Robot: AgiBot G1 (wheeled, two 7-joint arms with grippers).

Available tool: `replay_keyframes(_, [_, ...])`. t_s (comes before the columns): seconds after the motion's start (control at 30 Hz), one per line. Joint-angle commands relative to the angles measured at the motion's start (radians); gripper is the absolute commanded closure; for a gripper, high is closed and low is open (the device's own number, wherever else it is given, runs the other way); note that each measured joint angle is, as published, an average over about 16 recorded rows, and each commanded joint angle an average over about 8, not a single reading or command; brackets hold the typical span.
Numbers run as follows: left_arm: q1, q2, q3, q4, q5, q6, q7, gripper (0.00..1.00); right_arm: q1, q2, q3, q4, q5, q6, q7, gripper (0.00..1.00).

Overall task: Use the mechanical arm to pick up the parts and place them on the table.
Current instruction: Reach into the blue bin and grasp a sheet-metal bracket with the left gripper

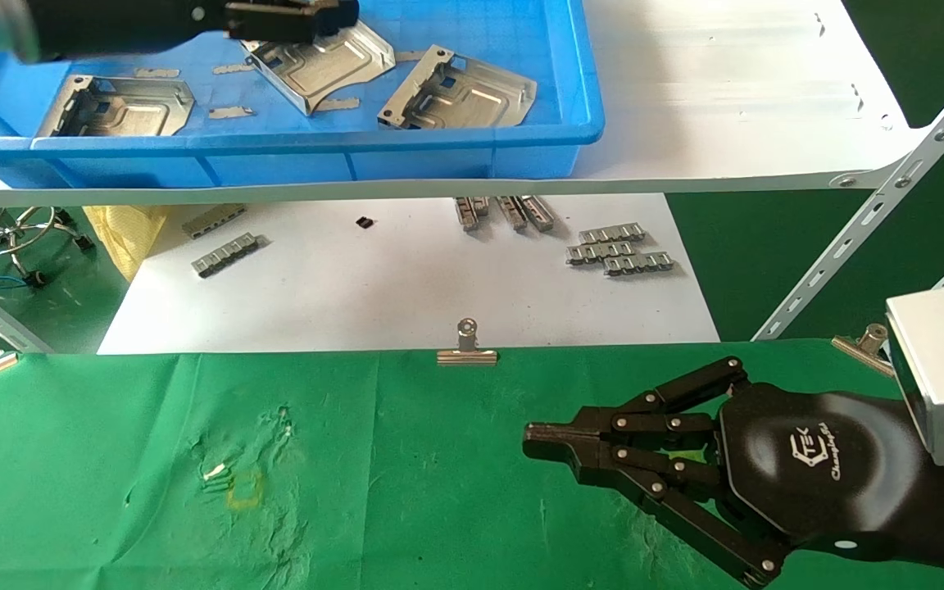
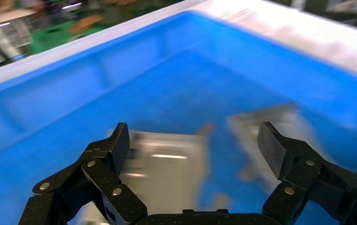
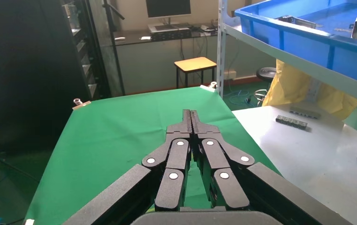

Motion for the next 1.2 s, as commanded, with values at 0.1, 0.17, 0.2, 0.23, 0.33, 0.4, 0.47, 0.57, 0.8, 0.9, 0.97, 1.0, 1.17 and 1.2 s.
replay_keyframes(0.1, [-0.060,0.069,0.024,0.122,0.054,-0.122,0.025,0.62,0.000,0.000,0.000,0.000,0.000,0.000,0.000,0.00])
replay_keyframes(0.17, [-0.072,0.091,0.030,0.158,0.067,-0.163,0.036,0.87,0.000,0.000,0.000,0.000,0.000,0.000,0.000,0.00])
replay_keyframes(0.2, [-0.077,0.100,0.034,0.175,0.073,-0.178,0.040,0.94,0.000,0.000,0.000,0.000,0.000,0.000,0.000,0.00])
replay_keyframes(0.23, [-0.081,0.110,0.037,0.190,0.079,-0.192,0.043,0.99,0.000,0.000,0.000,0.000,0.000,0.000,0.000,0.00])
replay_keyframes(0.33, [-0.093,0.132,0.049,0.228,0.097,-0.218,0.050,1.00,0.000,0.000,-0.001,0.000,0.000,0.000,0.000,0.00])
replay_keyframes(0.4, [-0.101,0.143,0.056,0.246,0.108,-0.223,0.053,1.00,0.000,0.000,-0.001,0.000,0.000,0.000,0.000,0.00])
replay_keyframes(0.47, [-0.108,0.150,0.062,0.260,0.116,-0.223,0.055,1.00,0.000,0.000,-0.001,0.000,0.001,0.000,0.000,0.00])
replay_keyframes(0.57, [-0.116,0.154,0.067,0.277,0.124,-0.223,0.059,1.00,0.000,0.000,-0.001,0.000,0.001,0.000,0.000,0.00])
replay_keyframes(0.8, [-0.122,0.153,0.070,0.301,0.129,-0.236,0.069,1.00,0.000,0.001,-0.001,0.000,0.001,0.001,-0.001,0.00])
replay_keyframes(0.9, [-0.123,0.151,0.070,0.306,0.129,-0.236,0.071,1.00,0.000,0.001,-0.001,0.000,0.001,0.001,-0.001,0.00])
replay_keyframes(0.97, [-0.123,0.150,0.070,0.309,0.129,-0.233,0.072,1.00,0.000,0.001,-0.002,0.000,0.001,0.001,-0.001,0.00])
replay_keyframes(1.0, [-0.123,0.150,0.071,0.311,0.130,-0.231,0.073,1.00,0.000,0.001,-0.002,0.000,0.001,0.001,-0.001,0.00])
replay_keyframes(1.17, [-0.125,0.149,0.075,0.316,0.135,-0.221,0.073,1.00,0.000,0.001,-0.002,0.000,0.001,0.001,-0.001,0.00])
replay_keyframes(1.2, [-0.126,0.148,0.075,0.317,0.135,-0.219,0.073,1.00,0.000,0.001,-0.002,0.000,0.001,0.001,-0.001,0.00])
